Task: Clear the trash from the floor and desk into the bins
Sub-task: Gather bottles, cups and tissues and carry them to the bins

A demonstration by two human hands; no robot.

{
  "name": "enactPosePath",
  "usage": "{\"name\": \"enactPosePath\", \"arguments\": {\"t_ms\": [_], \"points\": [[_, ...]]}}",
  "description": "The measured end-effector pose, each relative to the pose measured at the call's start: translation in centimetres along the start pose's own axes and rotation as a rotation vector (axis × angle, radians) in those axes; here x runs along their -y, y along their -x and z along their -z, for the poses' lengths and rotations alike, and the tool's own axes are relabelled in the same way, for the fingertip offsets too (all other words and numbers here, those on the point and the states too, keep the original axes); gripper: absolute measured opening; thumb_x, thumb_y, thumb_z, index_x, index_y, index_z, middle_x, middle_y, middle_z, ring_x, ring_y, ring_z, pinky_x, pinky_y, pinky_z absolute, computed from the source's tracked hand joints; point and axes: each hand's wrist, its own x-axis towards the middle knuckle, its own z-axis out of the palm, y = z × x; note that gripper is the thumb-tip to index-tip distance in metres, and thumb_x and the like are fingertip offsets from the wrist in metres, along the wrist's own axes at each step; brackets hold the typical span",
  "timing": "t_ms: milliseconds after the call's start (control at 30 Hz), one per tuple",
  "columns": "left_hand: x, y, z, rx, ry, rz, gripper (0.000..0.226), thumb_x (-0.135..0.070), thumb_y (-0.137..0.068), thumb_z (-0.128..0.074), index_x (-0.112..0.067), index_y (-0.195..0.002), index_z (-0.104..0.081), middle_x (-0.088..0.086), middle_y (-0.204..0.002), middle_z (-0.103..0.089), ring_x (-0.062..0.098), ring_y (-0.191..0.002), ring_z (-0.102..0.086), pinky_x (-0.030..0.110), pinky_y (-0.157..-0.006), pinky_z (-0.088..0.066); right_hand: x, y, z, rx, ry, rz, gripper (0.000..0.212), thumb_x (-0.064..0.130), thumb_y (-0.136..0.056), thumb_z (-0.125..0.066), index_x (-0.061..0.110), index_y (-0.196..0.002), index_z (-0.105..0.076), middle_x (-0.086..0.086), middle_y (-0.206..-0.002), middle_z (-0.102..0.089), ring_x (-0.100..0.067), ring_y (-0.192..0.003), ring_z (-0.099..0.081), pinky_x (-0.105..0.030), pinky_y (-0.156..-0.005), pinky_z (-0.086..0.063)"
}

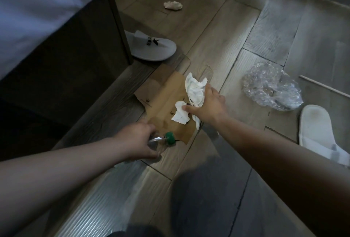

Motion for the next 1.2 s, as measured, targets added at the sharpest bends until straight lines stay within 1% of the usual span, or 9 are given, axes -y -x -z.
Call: {"name": "enactPosePath", "arguments": {"t_ms": [200, 367, 567, 667, 800, 933, 1000, 1133, 1200], "points": [[0.0, -0.1, 0.0, -0.004, 0.021, 0.008, 0.060, -0.055, -0.069, -0.073, -0.023, -0.117, -0.057, -0.001, -0.116, -0.049, 0.016, -0.102, -0.053, 0.032, -0.084, -0.050, 0.6, 0.1, -0.5, -0.082, 0.015, -0.007, 0.112, 0.065, -0.062, -0.075, 0.013, -0.146, -0.023, -0.009, -0.144, -0.034, -0.025, -0.134, -0.032, -0.036, -0.107, -0.032], [0.0, 0.0, 0.0, -0.004, 0.028, 0.009, 0.058, -0.055, -0.071, -0.072, -0.023, -0.117, -0.056, -0.002, -0.112, -0.047, 0.014, -0.099, -0.052, 0.026, -0.077, -0.045, 0.8, 0.2, -0.7, -0.067, -0.078, -0.102, 0.107, 0.055, -0.059, -0.083, 0.014, -0.142, -0.029, -0.009, -0.132, -0.037, -0.024, -0.123, -0.042, -0.035, -0.098, -0.043], [-0.1, 0.5, 0.1, -0.004, 0.026, 0.000, 0.058, -0.053, -0.072, -0.073, -0.023, -0.118, -0.056, -0.002, -0.116, -0.047, 0.015, -0.102, -0.052, 0.029, -0.083, -0.049, 0.4, 0.6, 0.3, -0.105, -0.189, -0.146, 0.089, 0.036, -0.060, -0.088, 0.013, -0.130, -0.038, -0.006, -0.123, -0.052, -0.023, -0.112, -0.055, -0.035, -0.085, -0.050], [-0.2, 0.9, 0.1, -0.024, 0.034, -0.001, 0.057, -0.051, -0.072, -0.073, -0.021, -0.118, -0.056, -0.001, -0.115, -0.048, 0.015, -0.102, -0.053, 0.028, -0.083, -0.048, 0.1, 1.3, 0.8, -0.117, -0.127, -0.150, 0.081, 0.040, -0.060, -0.087, 0.015, -0.122, -0.041, -0.004, -0.111, -0.061, -0.024, -0.101, -0.061, -0.032, -0.073, -0.047], [-0.4, 1.2, 0.5, -0.062, 0.048, -0.013, 0.057, -0.050, -0.072, -0.074, -0.021, -0.117, -0.055, 0.000, -0.114, -0.049, 0.016, -0.100, -0.053, 0.024, -0.078, -0.044, 0.0, 1.9, 1.1, -0.112, -0.110, -0.114, 0.075, 0.040, -0.059, -0.087, 0.018, -0.120, -0.049, 0.000, -0.108, -0.064, -0.020, -0.099, -0.059, -0.027, -0.072, -0.043], [-0.7, 1.7, 0.7, -0.069, 0.046, -0.024, 0.060, -0.051, -0.072, -0.074, -0.021, -0.120, -0.054, -0.001, -0.113, -0.049, 0.015, -0.101, -0.053, 0.030, -0.084, -0.049, -0.2, 2.3, 1.2, -0.028, -0.240, -0.138, 0.065, 0.031, -0.062, -0.086, 0.018, -0.117, -0.054, 0.004, -0.099, -0.063, -0.010, -0.080, -0.052, -0.020, -0.052, -0.034], [-0.8, 1.9, 0.8, -0.079, 0.052, -0.031, 0.060, -0.051, -0.072, -0.074, -0.022, -0.120, -0.054, -0.002, -0.112, -0.048, 0.014, -0.099, -0.052, 0.030, -0.084, -0.049, -0.3, 2.5, 1.5, -0.006, -0.270, -0.143, 0.066, 0.028, -0.062, -0.087, 0.017, -0.118, -0.054, 0.004, -0.099, -0.062, -0.011, -0.080, -0.052, -0.021, -0.053, -0.037], [-1.0, 2.6, 1.0, -0.094, 0.056, -0.039, 0.060, -0.051, -0.071, -0.074, -0.024, -0.121, -0.053, -0.004, -0.113, -0.047, 0.013, -0.101, -0.051, 0.028, -0.083, -0.048, -0.4, 3.0, 2.4, 0.043, -0.330, -0.156, 0.064, 0.022, -0.062, -0.087, 0.018, -0.117, -0.054, 0.012, -0.080, -0.053, -0.007, -0.072, -0.051, -0.018, -0.050, -0.036], [-1.1, 2.8, 1.1, -0.106, 0.064, -0.042, 0.060, -0.050, -0.072, -0.074, -0.024, -0.122, -0.054, -0.004, -0.113, -0.047, 0.013, -0.101, -0.051, 0.028, -0.083, -0.048, -0.4, 3.3, 2.8, 0.069, -0.328, -0.149, 0.063, 0.022, -0.063, -0.087, 0.018, -0.117, -0.055, 0.010, -0.081, -0.054, -0.010, -0.074, -0.052, -0.017, -0.049, -0.034]]}}
